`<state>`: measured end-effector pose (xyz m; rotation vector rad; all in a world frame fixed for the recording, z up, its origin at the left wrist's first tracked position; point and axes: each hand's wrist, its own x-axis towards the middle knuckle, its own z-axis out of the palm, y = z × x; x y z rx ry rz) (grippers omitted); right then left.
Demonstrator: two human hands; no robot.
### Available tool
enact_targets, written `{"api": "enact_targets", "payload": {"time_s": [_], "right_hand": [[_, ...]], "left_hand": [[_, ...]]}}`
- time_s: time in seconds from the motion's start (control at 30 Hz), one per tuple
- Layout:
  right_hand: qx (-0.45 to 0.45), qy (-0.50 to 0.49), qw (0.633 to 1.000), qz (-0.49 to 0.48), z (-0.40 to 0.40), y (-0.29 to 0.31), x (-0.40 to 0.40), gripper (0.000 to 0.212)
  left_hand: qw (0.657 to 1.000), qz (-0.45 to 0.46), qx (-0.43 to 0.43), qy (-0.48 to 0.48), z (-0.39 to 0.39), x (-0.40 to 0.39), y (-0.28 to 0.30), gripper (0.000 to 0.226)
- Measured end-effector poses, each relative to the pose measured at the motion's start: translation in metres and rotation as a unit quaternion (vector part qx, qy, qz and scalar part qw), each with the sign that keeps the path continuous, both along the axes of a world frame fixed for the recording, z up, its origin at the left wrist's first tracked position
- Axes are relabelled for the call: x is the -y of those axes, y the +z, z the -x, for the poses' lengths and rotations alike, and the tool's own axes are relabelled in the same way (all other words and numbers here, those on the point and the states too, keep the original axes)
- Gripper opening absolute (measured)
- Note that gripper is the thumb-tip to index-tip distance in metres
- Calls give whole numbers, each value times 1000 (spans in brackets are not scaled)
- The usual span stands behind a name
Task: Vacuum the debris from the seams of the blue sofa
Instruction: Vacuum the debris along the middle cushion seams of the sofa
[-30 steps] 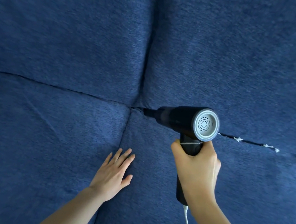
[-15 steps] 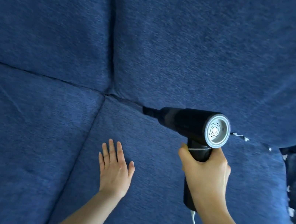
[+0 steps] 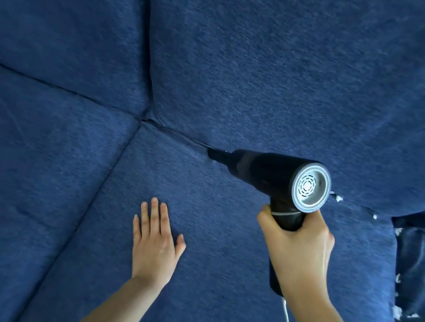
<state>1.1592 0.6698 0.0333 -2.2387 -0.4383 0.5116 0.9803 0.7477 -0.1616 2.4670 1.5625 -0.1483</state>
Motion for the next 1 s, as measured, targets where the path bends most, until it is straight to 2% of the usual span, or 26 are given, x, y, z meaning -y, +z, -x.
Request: {"api": "enact_targets", "payload": {"time_s": [0.1,0.27,0.73,1.0], "right_hand": [[-5,2,1000,-7,-15,3,12,23],[-6,6,1000,-20,-33,9,26,22],[-19,1,1000,-10,-41,19,43,23],[-13,-35,999,-31,-41,32,52,22]], "left_hand": [[1000,13,1,25,-7,13,2,75],[999,26,-23,-1,-15,40,-4,89],[998,59,-35,3,-17,38,-4,89],[997,60,-57,7,-17,33,0,93]]}}
